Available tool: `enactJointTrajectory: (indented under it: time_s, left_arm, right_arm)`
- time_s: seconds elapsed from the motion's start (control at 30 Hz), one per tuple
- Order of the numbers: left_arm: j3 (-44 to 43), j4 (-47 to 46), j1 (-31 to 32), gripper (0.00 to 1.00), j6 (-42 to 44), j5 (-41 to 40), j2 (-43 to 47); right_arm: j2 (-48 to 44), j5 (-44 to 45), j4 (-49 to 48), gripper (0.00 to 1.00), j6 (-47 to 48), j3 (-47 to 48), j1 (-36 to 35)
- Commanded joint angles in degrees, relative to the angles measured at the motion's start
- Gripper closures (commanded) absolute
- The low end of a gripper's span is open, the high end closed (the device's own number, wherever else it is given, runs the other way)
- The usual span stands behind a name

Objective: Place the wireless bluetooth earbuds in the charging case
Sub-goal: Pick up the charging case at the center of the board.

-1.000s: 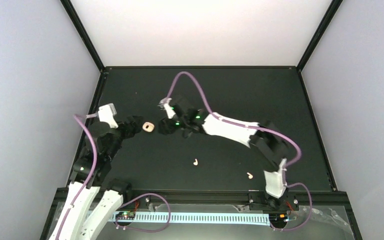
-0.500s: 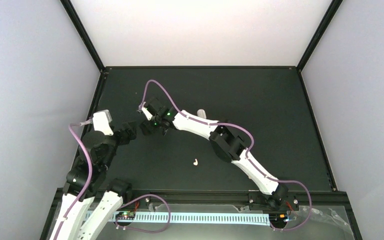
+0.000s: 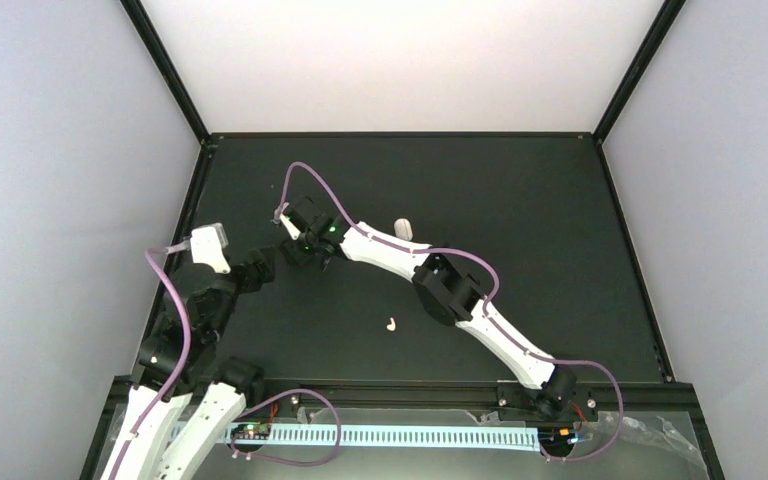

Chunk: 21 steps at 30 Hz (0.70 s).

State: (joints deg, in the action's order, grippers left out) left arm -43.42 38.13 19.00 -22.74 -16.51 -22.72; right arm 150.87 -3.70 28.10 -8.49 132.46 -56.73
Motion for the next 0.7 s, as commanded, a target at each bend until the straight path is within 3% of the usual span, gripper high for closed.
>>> enactJointTrajectory:
  time_s: [0.0, 0.2, 0.37, 0.67]
  left_arm:
    - [0.5, 0.2, 0.3, 0.01, 0.4, -0.4, 0.7]
    - [1.1, 0.2, 0.3, 0.01, 0.3, 0.0, 0.9]
    - [1.4, 0.0, 0.3, 0.01, 0.2, 0.4, 1.2]
    - [4.5, -2.2, 0.3, 0.01, -1.5, 2.8, 2.3]
  right_arm:
    - [2.0, 3.0, 1.9, 0.40, 1.6, 1.0, -0.8]
    - [1.1, 5.2, 3.5, 0.52, 2.2, 0.4, -1.5]
    - [-5.4, 7.7, 0.6, 0.59, 3.6, -8.5, -2.0]
    - [-31.3, 9.7, -15.9, 0.64, 1.4, -47.2, -2.0]
